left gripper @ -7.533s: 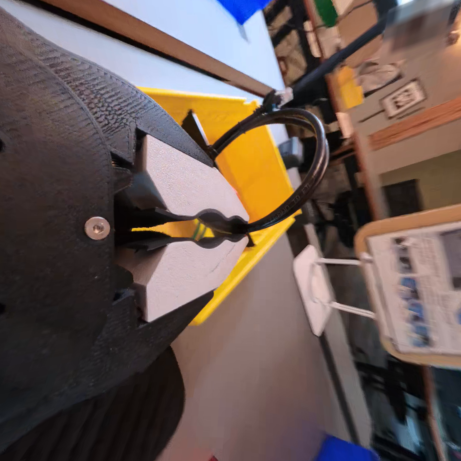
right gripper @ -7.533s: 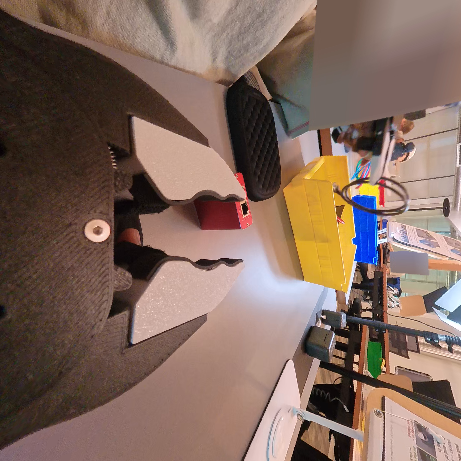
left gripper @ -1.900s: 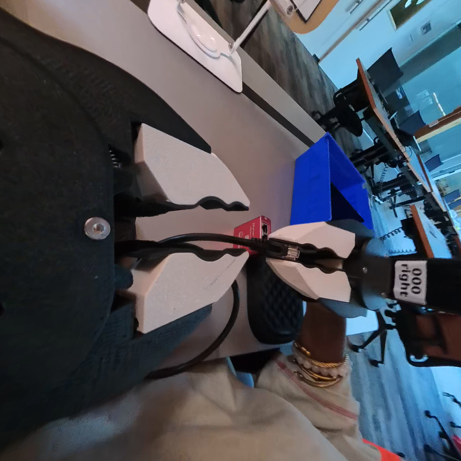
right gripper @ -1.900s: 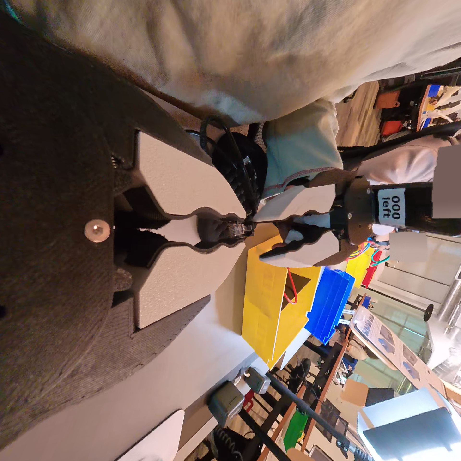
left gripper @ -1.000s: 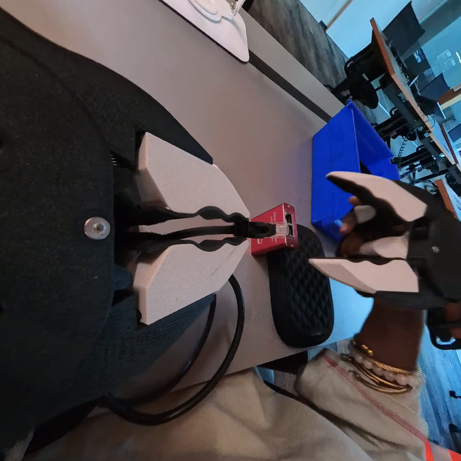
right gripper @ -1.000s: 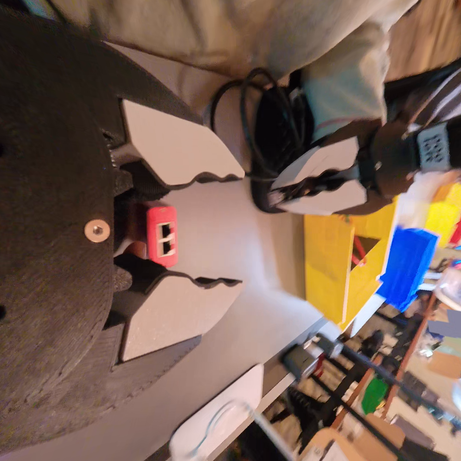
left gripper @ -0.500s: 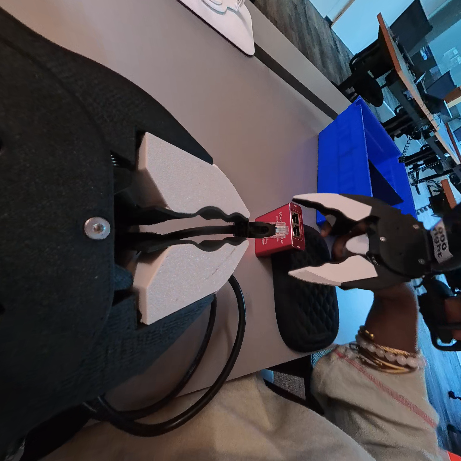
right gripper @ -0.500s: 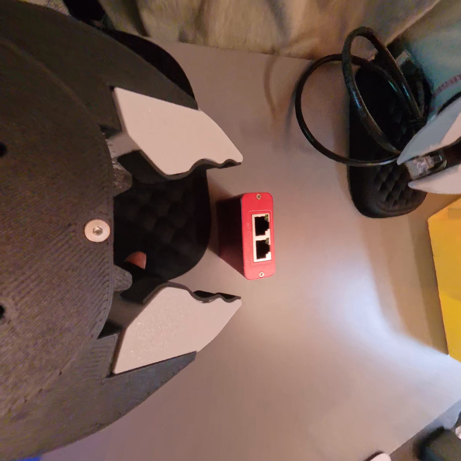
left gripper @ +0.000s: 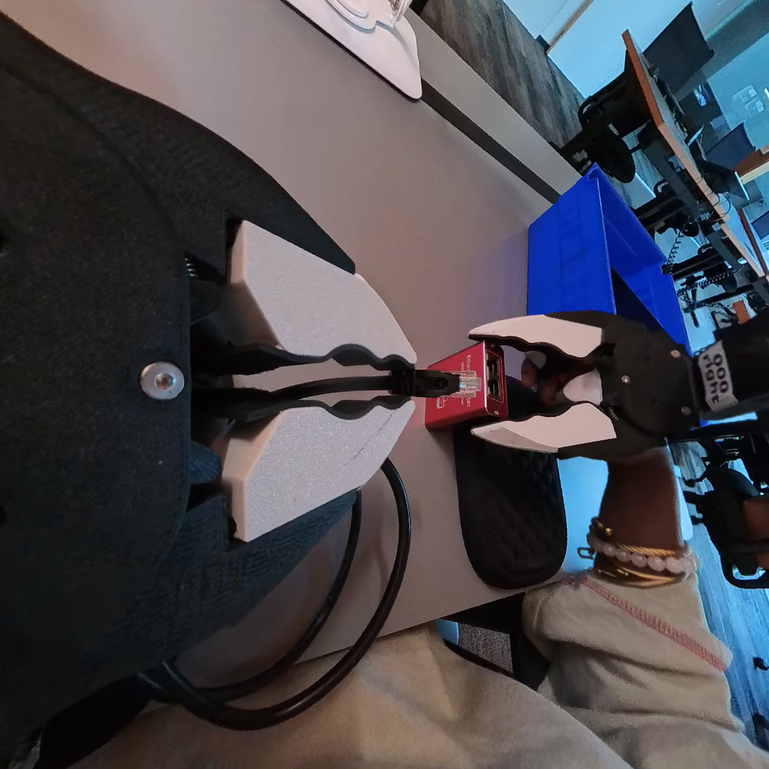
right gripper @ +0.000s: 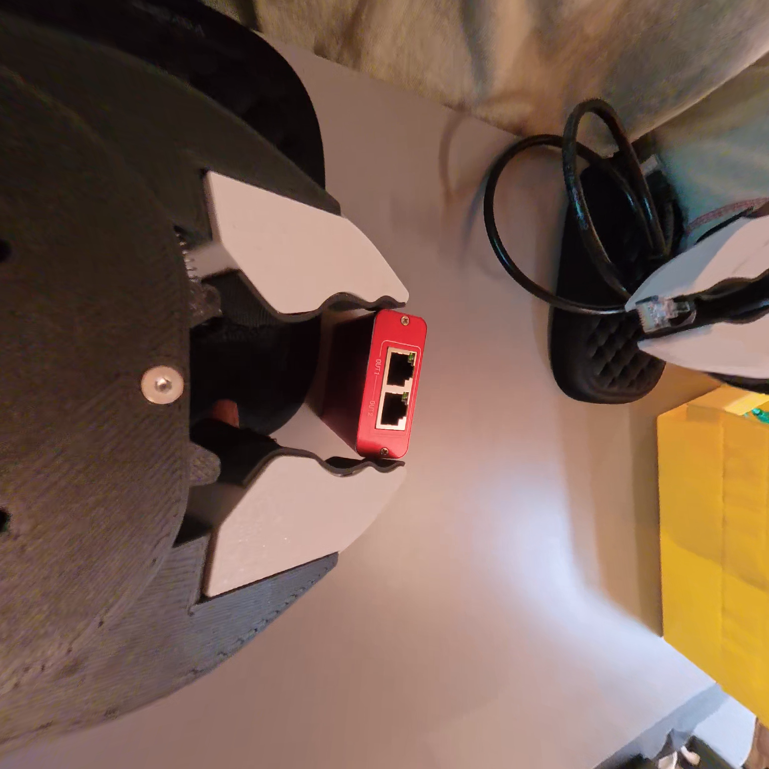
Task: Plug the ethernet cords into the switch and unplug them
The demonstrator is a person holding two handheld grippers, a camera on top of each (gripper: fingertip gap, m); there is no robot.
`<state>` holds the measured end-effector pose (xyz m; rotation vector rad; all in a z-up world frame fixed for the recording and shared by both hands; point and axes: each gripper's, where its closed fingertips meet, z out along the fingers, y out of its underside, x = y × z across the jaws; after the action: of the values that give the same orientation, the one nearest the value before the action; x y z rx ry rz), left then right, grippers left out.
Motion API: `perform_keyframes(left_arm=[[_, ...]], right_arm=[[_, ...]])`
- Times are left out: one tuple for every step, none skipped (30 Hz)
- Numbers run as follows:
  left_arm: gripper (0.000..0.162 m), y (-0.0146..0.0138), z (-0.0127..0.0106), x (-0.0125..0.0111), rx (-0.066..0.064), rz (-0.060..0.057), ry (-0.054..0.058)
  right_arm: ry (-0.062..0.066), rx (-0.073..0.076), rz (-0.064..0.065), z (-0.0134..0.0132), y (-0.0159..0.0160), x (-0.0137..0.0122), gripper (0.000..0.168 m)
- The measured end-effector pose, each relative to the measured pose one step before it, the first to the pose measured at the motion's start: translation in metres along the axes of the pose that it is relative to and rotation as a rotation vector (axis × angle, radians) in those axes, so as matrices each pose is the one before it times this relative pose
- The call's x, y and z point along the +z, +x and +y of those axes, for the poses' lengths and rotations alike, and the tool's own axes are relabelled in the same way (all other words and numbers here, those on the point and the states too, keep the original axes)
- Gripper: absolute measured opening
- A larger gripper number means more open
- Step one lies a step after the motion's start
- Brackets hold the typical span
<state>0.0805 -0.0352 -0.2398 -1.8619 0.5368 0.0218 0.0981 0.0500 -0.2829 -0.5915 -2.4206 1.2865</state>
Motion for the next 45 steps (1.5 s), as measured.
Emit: perform_keyframes(left_arm=[[0.011,-0.00018,0.00056,-0.00021,0.0002,-0.0027,-0.0031],[0.011,-0.00024,0.00053,-0.00035,0.0006,-0.0030,-0.0033],[0.011,-0.00037,0.00075,-0.00025,-0.0005,-0.0035,-0.0044],[0.011,-0.00032,0.00090,-0.00025,-0.0012,-0.0026,-0.0055],[0.011,-0.00035,0.00078,-0.00010,0.0000,-0.0017,-0.0036],[0.011,-0.00036,0.00060,0.00000,-0.0009,-0.0016,-0.0019],[0.011,-0.00022,0.00035,0.00012,-0.0027,-0.0004,-0.0006],[0.011,-0.00012,0.00017,-0.00007,-0.0026,-0.0017,0.0022],[0.011,-0.00027,0.00008,-0.00001,-0.0028,-0.0048,0.0032],[0.011,-0.00008,0.00005,-0.00013,-0.0013,-0.0048,0.0042],[0.011,0.00003,-0.00013,-0.00035,-0.0010,-0.0057,0.0050],[0.011,-0.00014,-0.00011,-0.00045,-0.0021,-0.0060,0.0046],[0.011,0.00003,-0.00024,-0.00048,-0.0027,-0.0043,0.0041],[0.011,0.00008,0.00001,-0.00038,-0.0033,-0.0026,0.0030],[0.011,-0.00002,0.00015,-0.00031,-0.0025,-0.0010,0.0020],[0.011,-0.00014,0.00032,-0.00032,-0.0002,-0.0002,0.0017],[0.011,-0.00056,0.00036,-0.00027,0.0013,-0.0009,0.0017],[0.011,-0.00053,0.00036,-0.00011,0.0002,0.0006,0.0019],[0.011,-0.00051,0.00037,0.00003,-0.0030,0.0016,0.0022],[0.011,-0.00054,0.00038,0.00010,-0.0043,0.0016,0.0022],[0.011,-0.00082,0.00060,0.00005,-0.0049,0.0007,0.0008],[0.011,-0.00106,0.00080,-0.00030,-0.0047,-0.0023,-0.0005],[0.011,-0.00115,0.00066,-0.00063,-0.0052,-0.0027,0.0011],[0.011,-0.00117,-0.00019,-0.00107,-0.0103,-0.0009,0.0070],[0.011,-0.00110,-0.00075,-0.00137,-0.0145,0.0002,0.0118],[0.011,-0.00116,-0.00120,-0.00141,-0.0149,-0.0003,0.0136],[0.011,-0.00104,-0.00132,-0.00113,-0.0146,0.0008,0.0133],[0.011,-0.00070,-0.00178,-0.00091,-0.0162,0.0023,0.0132],[0.011,-0.00050,-0.00213,-0.00065,-0.0178,0.0031,0.0113],[0.011,0.00038,-0.00276,-0.00024,-0.0150,0.0069,0.0108],[0.011,0.00118,-0.00282,-0.00016,-0.0097,0.0092,0.0069],[0.011,0.00147,-0.00293,0.00009,-0.0046,0.0076,0.0015],[0.011,0.00151,-0.00238,0.00015,0.0003,0.0061,-0.0042],[0.011,0.00152,-0.00186,0.00025,0.0030,0.0043,-0.0079],[0.011,0.00102,-0.00130,0.00021,0.0031,0.0013,-0.0102],[0.011,0.00081,-0.00099,0.00022,0.0031,0.0006,-0.0092],[0.011,0.00109,-0.00086,0.00004,0.0036,0.0025,-0.0071],[0.011,0.00007,-0.00089,0.00005,0.0014,-0.0034,-0.0045],[0.011,0.00032,0.00001,0.00013,-0.0035,-0.0008,-0.0106],[0.011,0.00001,0.00064,0.00033,-0.0083,-0.0011,-0.0164],[0.011,-0.00029,0.00051,0.00028,-0.0074,-0.0033,-0.0174],[0.011,0.00043,-0.00020,0.00013,-0.0021,0.0011,-0.0152],[0.011,0.00102,-0.00157,0.00019,0.0021,0.0035,-0.0094],[0.011,0.00144,-0.00243,0.00016,0.0076,0.0052,-0.0039],[0.011,0.00097,-0.00268,0.00031,0.0117,0.0030,-0.0013]], right_arm=[[-0.0198,0.0247,0.0241,0.00095,0.00077,-0.00031,0.074],[-0.0267,0.0433,0.0298,-0.00010,0.00123,-0.00049,0.090],[-0.0312,0.0517,0.0324,-0.00206,0.00050,-0.00054,0.100],[-0.0346,0.0361,0.0230,-0.00386,-0.00233,-0.00075,0.106],[-0.0402,0.0153,0.0147,-0.00443,-0.00436,-0.00076,0.109],[-0.0722,0.0238,0.0183,-0.00102,-0.00228,-0.00106,0.105],[-0.0999,0.0285,-0.0017,0.00216,-0.00266,-0.00092,0.106],[-0.1023,0.0075,-0.0140,0.00352,-0.00309,-0.00033,0.105],[-0.0996,-0.0161,0.0029,0.00357,0.00049,0.00059,0.103],[-0.0891,-0.0250,0.0121,0.00233,0.00274,0.00185,0.102],[-0.0739,-0.0126,0.0023,0.00098,0.00252,0.00342,0.100],[-0.0647,0.0010,-0.0054,0.00140,0.00238,0.00462,0.099],[-0.0638,0.0051,-0.0114,0.00335,0.00163,0.00535,0.098],[-0.0611,0.0046,-0.0053,0.00486,0.00184,0.00562,0.098],[-0.0440,0.0054,-0.0024,0.00377,0.00136,0.00529,0.098],[-0.0220,0.0068,-0.0069,0.00142,-0.00013,0.00476,0.098],[-0.0047,0.0049,-0.0049,-0.00039,-0.00043,0.00424,0.094],[0.0010,0.0002,0.0100,-0.00024,0.00182,0.00357,0.084],[0.0187,-0.0036,-0.0056,-0.00149,-0.00008,0.00265,0.083],[0.0343,-0.0014,-0.0082,-0.00166,0.00034,0.00030,0.083],[0.0287,-0.0038,0.0107,0.00093,0.00368,-0.00033,0.083],[0.0488,-0.0069,0.0130,0.00062,0.00385,-0.00100,0.083],[0.0731,-0.0009,-0.0067,-0.00057,0.00098,-0.00257,0.083],[0.1169,0.0136,-0.0192,-0.00575,-0.00121,-0.00585,0.083],[0.1467,0.0424,-0.0175,-0.01071,-0.00061,-0.00935,0.082],[0.1699,0.0320,-0.0252,-0.01528,-0.00232,-0.01168,0.082],[0.1873,0.0210,-0.0282,-0.01930,-0.00382,-0.01266,0.082],[0.1825,0.0252,-0.0320,-0.02053,-0.00452,-0.01145,0.082],[0.1736,0.0185,-0.0459,-0.02029,-0.00676,-0.00934,0.082],[0.1615,0.0159,-0.0548,-0.01897,-0.00816,-0.00711,0.082],[0.1446,0.0185,-0.0572,-0.01669,-0.00830,-0.00481,0.082],[0.1265,0.0188,-0.0625,-0.01379,-0.00880,-0.00290,0.082],[0.1008,0.0173,-0.0613,-0.00997,-0.00826,-0.00133,0.082],[0.0698,0.0151,-0.0426,-0.00570,-0.00536,-0.00018,0.082],[0.0382,0.0134,-0.0249,-0.00165,-0.00252,0.00053,0.082],[0.0126,0.0073,-0.0173,0.00131,-0.00152,0.00103,0.082],[-0.0016,-0.0014,-0.0058,0.00261,-0.00033,0.00112,0.082],[-0.0085,-0.0030,-0.0050,0.00263,-0.00056,0.00118,0.082],[-0.0106,-0.0039,-0.0062,0.00219,-0.00103,0.00126,0.082],[-0.0150,-0.0122,-0.0006,0.00216,-0.00080,0.00127,0.082],[-0.0189,-0.0147,0.0016,0.00236,-0.00076,0.00116,0.082],[-0.0197,-0.0137,0.0018,0.00206,-0.00057,0.00101,0.082],[-0.0162,-0.0141,0.0032,0.00176,-0.00029,0.00069,0.082],[-0.0081,-0.0067,-0.0015,0.00095,-0.00053,0.00015,0.082],[-0.0004,-0.0010,-0.0028,0.00008,-0.00028,-0.00027,0.082]])
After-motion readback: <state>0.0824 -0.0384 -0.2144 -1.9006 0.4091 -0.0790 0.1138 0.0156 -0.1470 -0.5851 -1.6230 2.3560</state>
